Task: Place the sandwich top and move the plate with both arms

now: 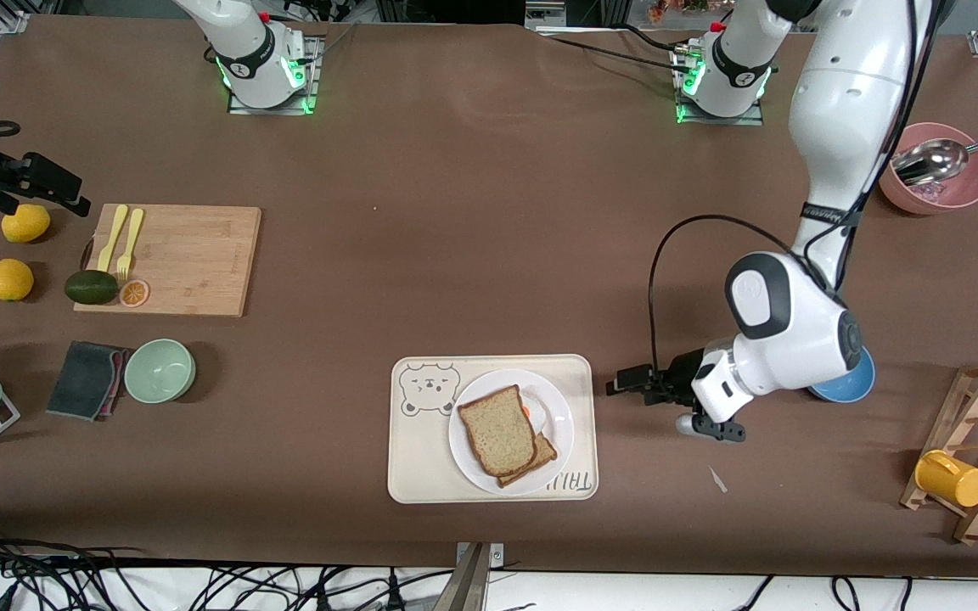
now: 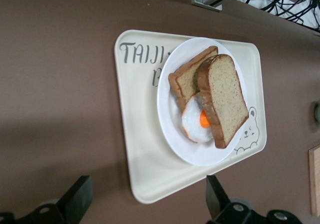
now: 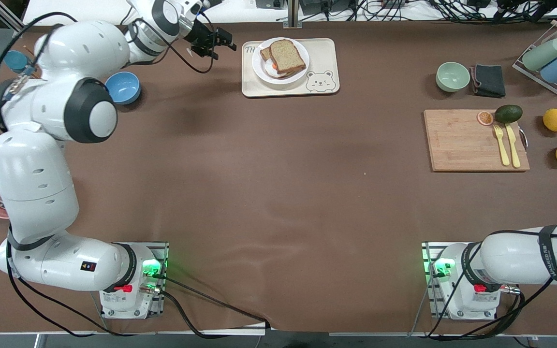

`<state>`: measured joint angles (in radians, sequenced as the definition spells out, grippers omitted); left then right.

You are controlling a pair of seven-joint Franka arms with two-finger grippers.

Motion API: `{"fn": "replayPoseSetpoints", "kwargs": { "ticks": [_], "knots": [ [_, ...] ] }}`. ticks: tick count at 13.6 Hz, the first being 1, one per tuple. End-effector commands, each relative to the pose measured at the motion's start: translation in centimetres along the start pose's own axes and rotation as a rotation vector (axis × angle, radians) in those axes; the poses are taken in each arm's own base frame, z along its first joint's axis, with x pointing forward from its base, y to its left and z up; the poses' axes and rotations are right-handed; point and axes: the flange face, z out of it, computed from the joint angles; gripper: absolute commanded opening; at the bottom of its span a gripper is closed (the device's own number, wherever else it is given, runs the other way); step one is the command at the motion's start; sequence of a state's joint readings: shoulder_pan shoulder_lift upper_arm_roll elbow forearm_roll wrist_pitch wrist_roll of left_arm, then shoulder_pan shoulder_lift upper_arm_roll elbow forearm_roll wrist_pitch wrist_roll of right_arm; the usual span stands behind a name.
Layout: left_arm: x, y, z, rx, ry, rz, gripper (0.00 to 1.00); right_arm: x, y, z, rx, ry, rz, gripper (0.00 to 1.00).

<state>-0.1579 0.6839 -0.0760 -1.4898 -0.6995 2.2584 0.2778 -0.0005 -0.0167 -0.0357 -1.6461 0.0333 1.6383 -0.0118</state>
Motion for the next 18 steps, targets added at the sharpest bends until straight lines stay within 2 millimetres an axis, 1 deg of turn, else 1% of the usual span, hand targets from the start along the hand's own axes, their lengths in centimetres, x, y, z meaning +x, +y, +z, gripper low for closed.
{"fn": "replayPoseSetpoints", "kwargs": {
  "ticks": [1,4,5,9,11,12,14,15,18],
  "knots": [
    [-3.2,-0.1,-3.9,0.105,-0.03,0.001,1.0,-0.4,0.1,-0.4,-0.004,0.005,0.007,1.0],
    [-4.0,1.2,-7.0,0.309,-0.037,0.021,1.0,-0.4,0.1,-0.4,-0.004,0.006,0.007,1.0],
    [-4.4,1.5,-7.5,0.351,-0.069,0.031,1.0,-0.4,0.1,-0.4,-0.004,0.005,0.006,1.0],
    [-4.6,-0.4,-13.2,0.383,-0.086,-0.026,1.0,-0.4,0.1,-0.4,-0.006,0.005,0.006,1.0],
    [-4.9,-1.4,-17.2,0.415,-0.073,-0.041,1.0,-0.4,0.1,-0.4,-0.006,0.005,0.006,1.0],
    [-5.3,-0.9,-18.9,0.469,-0.08,-0.027,1.0,-0.4,0.1,-0.5,-0.006,0.006,0.006,1.0],
    [-6.0,0.0,-22.2,0.559,-0.06,-0.051,1.0,-0.4,0.1,-0.4,-0.006,0.005,0.006,1.0],
    [-6.2,0.6,-23.4,0.574,-0.042,-0.055,1.0,-0.4,0.1,-0.4,-0.006,0.005,0.006,1.0],
    [-7.4,1.6,-28.1,0.602,-0.011,-0.084,1.0,-0.4,0.1,-0.4,-0.006,0.005,0.006,1.0]
  ]
}}
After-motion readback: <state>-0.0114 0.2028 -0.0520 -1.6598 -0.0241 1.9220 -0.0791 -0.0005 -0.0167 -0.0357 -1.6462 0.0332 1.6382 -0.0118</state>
